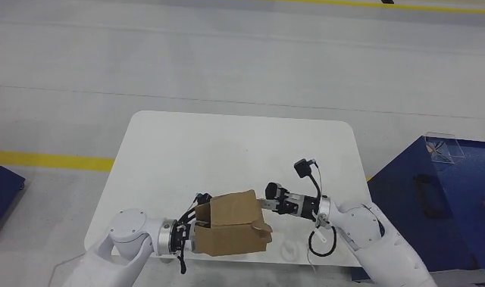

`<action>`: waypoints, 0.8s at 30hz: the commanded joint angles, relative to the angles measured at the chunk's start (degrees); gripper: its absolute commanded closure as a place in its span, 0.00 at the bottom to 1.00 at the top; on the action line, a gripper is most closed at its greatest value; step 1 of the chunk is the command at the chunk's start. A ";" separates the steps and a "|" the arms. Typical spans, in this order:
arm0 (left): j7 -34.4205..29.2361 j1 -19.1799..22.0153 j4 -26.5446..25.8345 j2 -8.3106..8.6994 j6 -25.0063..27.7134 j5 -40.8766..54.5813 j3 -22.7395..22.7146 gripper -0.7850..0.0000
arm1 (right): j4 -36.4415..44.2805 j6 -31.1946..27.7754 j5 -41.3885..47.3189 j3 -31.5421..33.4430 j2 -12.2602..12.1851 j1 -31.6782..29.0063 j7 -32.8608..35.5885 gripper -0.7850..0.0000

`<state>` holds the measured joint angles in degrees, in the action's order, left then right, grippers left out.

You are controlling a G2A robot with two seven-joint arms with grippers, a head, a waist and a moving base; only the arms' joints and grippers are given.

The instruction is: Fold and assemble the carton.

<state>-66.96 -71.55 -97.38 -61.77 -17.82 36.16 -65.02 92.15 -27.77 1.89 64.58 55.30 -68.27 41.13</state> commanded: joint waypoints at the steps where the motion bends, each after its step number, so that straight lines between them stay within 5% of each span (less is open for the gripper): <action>1: 1.15 -0.47 -0.05 -0.13 -0.45 1.50 0.45 1.00 | 0.48 -0.50 1.05 1.79 -0.29 -0.54 0.39 0.00; 9: 4.61 1.00 1.56 -0.47 0.48 0.70 2.23 1.00 | 7.49 -3.50 2.20 6.29 -1.30 -5.16 2.84 0.00; 24: 9.03 0.55 0.43 -0.30 4.02 -3.06 2.62 1.00 | 6.52 -0.34 -3.04 0.28 -0.05 -3.38 1.57 0.00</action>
<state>-58.11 -70.99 -96.94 -62.09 -14.05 33.42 -62.43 98.92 -28.20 -1.17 65.02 55.20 -71.84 42.76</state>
